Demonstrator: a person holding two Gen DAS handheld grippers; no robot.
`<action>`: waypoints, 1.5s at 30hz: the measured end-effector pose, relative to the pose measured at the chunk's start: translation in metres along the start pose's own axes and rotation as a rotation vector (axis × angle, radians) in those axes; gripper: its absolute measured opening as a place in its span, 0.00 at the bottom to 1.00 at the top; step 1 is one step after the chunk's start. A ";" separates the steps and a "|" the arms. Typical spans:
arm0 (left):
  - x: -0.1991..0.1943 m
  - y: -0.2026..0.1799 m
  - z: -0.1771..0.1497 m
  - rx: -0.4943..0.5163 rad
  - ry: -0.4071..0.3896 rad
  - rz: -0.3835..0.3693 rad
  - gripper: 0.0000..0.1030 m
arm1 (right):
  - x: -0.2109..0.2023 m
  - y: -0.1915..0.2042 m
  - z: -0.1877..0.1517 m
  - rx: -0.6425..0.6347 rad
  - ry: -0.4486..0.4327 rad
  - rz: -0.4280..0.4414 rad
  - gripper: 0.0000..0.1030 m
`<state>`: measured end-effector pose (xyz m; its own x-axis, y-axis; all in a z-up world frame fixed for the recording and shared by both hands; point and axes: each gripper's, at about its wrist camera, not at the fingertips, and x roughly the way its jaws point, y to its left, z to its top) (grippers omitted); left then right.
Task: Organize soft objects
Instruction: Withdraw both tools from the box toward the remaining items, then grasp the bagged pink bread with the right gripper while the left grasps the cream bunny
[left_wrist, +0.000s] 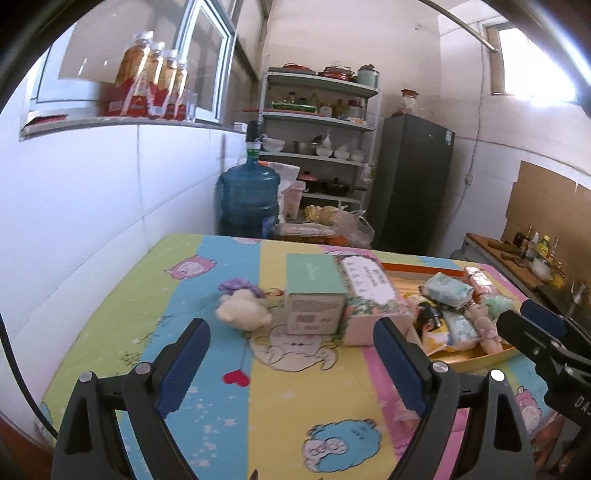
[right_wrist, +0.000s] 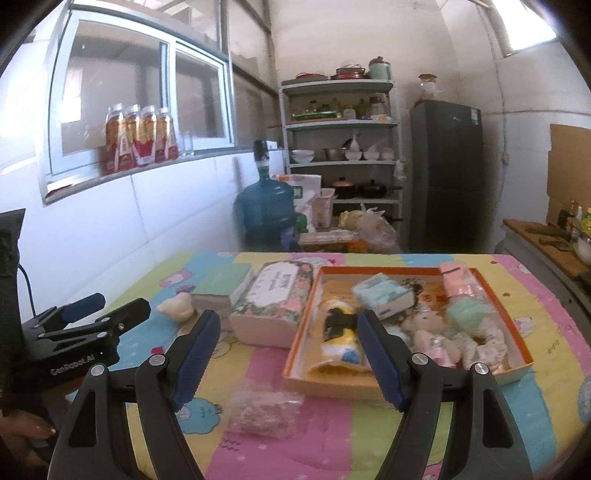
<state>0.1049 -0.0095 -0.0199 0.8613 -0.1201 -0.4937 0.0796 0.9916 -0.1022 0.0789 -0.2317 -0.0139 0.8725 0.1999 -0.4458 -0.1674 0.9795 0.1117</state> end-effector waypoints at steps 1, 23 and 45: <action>-0.001 0.003 -0.002 -0.003 0.000 0.004 0.87 | 0.001 0.004 -0.001 -0.004 0.004 0.003 0.76; 0.001 0.049 -0.013 -0.006 -0.006 -0.015 0.87 | 0.034 0.028 -0.046 0.024 0.108 -0.022 0.76; 0.027 0.066 -0.015 -0.029 0.041 -0.029 0.87 | 0.078 0.014 -0.075 0.070 0.261 -0.040 0.76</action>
<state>0.1255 0.0523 -0.0532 0.8373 -0.1512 -0.5254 0.0889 0.9859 -0.1420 0.1104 -0.2009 -0.1141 0.7284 0.1692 -0.6639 -0.0950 0.9846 0.1467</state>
